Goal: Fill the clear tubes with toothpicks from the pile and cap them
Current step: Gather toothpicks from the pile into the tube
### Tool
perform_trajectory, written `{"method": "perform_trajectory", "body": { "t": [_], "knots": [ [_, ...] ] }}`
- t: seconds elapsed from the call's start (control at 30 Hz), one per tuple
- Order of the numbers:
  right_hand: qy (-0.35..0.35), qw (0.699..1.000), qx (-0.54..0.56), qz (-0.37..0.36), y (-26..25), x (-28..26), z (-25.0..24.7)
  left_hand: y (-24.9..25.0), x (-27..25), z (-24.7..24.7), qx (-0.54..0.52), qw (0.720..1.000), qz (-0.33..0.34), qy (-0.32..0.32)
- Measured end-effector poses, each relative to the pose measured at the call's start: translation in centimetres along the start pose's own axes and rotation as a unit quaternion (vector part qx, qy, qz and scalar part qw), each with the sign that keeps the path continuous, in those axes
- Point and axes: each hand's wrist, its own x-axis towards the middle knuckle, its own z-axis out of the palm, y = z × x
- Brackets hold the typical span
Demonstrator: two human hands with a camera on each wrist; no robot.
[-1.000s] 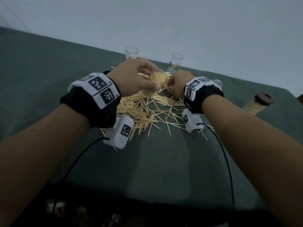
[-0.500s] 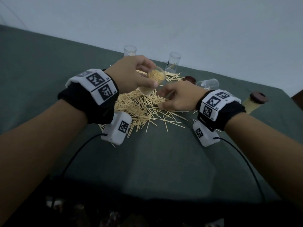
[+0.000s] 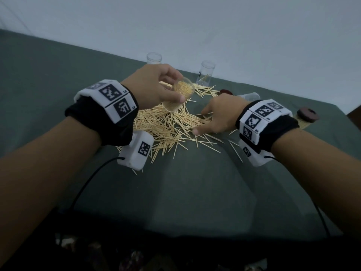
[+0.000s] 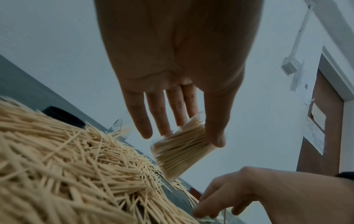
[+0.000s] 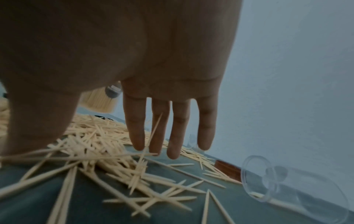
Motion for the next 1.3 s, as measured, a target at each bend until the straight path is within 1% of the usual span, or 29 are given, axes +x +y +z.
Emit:
{"method": "perform_trajectory", "body": {
  "t": [0.1,0.17,0.2,0.27,0.3,0.37,0.4,0.47,0.5,0.57,0.73,0.9,1.03,1.2,1.3],
  "knots": [
    [0.043,0.998,-0.027,0.039,0.6,0.1,-0.3,0.0,0.1,0.0,0.007,1.0,0.002,-0.001],
    [0.06,0.996,-0.037,0.06,0.9,0.2,-0.5,0.0,0.1,0.0,0.01,1.0,0.002,-0.002],
    [0.061,0.995,-0.035,0.064,1.0,-0.1,-0.7,0.0,0.1,0.0,0.012,1.0,0.003,-0.003],
    [0.063,0.997,0.006,0.046,1.1,-0.6,-0.7,0.1,0.1,0.1,0.018,1.0,0.005,-0.004],
    [0.053,0.997,0.041,0.027,1.2,-1.0,-0.6,0.1,0.1,0.1,0.019,1.0,0.006,-0.005],
    [0.007,0.994,0.111,-0.02,0.8,-1.5,-0.4,0.0,0.1,0.1,0.018,1.0,0.007,-0.006],
    [-0.02,0.991,0.131,-0.03,0.6,-1.5,-0.2,0.0,0.1,0.1,0.019,1.0,0.006,-0.006],
    [-0.055,0.99,0.126,-0.028,0.2,-1.2,0.5,0.0,0.0,0.2,0.025,1.0,0.005,-0.008],
    [-0.056,0.991,0.116,-0.022,0.1,-0.9,0.8,0.1,0.0,0.2,0.027,1.0,0.005,-0.009],
    [-0.032,0.993,0.114,-0.017,-0.2,-0.8,1.1,0.1,-0.1,0.2,0.03,0.999,0.006,-0.009],
    [0.024,0.988,0.148,-0.032,-0.3,-0.5,1.5,0.1,-0.1,0.3,0.026,1.0,0.005,-0.012],
    [0.091,0.985,0.143,-0.041,-0.7,0.6,2.0,0.1,-0.1,0.2,0.023,1.0,0.003,-0.008],
    [0.096,0.98,0.168,-0.035,-0.8,0.7,2.0,0.0,-0.1,0.2,0.027,1.0,0.005,-0.01],
    [0.115,0.984,0.124,-0.05,-1.2,0.4,1.7,-0.2,0.1,0.1,0.034,0.999,0.005,-0.007],
    [0.113,0.985,0.124,-0.05,-1.2,0.3,1.6,-0.2,0.0,-0.1,0.045,0.999,0.006,-0.002]
  ]
}}
